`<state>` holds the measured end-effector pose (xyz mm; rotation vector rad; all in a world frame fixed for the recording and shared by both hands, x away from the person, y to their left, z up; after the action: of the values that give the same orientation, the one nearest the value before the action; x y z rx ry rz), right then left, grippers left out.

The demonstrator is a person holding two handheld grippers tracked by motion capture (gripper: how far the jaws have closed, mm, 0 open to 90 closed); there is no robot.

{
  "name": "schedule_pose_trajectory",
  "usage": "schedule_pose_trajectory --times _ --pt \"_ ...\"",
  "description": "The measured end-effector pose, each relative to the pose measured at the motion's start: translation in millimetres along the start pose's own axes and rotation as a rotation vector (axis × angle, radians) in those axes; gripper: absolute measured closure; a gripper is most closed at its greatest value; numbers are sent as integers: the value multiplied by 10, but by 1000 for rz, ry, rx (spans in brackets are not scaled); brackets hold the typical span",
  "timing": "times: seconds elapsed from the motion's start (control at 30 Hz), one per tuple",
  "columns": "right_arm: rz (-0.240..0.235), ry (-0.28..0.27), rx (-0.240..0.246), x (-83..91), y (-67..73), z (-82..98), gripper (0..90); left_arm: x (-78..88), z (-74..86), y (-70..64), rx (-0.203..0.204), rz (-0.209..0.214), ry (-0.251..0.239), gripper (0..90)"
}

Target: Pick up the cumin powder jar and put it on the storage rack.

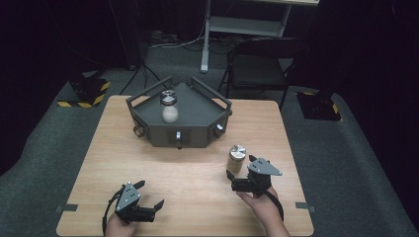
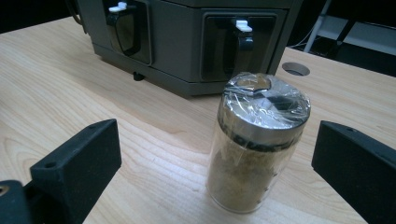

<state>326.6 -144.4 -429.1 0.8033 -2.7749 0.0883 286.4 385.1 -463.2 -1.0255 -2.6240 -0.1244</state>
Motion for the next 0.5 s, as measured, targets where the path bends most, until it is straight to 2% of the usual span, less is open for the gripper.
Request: schedule_pose_trajectory --times 0.27,0.5 --pt "24 7 -10 -118 -58 13 10 -2 -3 11 0 5 2 5" --pt "26 14 -13 -194 -98 53 22 -3 -4 15 2 7 3 5"
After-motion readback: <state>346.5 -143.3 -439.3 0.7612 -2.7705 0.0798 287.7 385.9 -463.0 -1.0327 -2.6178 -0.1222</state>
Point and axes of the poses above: each handheld gripper's, and its own axes: x roughly backward along the jaws, z roughly out of its underside, y roughly to its left, the point moved 3 cm from there along -x, roughly forward along the jaws, and after that the axes turned 10 degrees about -y, right-handed, at the moved point
